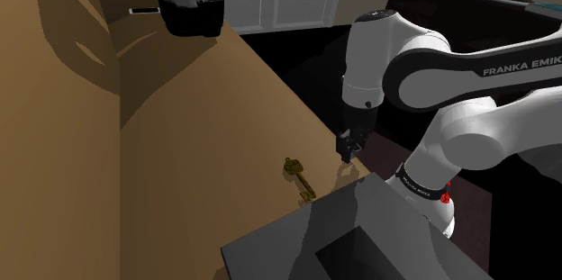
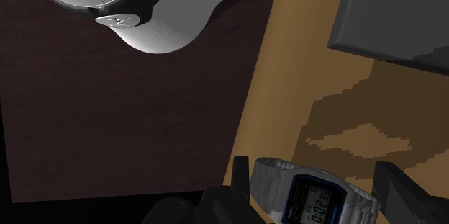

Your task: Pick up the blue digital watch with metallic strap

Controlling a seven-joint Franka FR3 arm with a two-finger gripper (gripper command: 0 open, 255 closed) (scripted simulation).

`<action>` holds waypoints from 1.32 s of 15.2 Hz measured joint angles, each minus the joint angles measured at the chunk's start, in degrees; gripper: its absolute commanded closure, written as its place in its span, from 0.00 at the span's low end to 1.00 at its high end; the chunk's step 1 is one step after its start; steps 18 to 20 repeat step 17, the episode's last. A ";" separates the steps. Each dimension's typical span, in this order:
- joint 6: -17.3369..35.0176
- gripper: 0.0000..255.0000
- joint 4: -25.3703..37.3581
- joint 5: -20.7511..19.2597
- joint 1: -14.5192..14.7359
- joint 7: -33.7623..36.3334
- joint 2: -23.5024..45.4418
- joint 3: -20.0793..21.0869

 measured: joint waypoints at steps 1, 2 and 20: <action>0.03 1.00 0.01 0.00 -0.01 0.00 0.04 0.01; -0.45 1.00 0.30 -0.19 -0.08 0.02 -0.14 -0.15; -13.04 1.00 9.06 -4.35 -1.37 0.69 -4.12 -4.34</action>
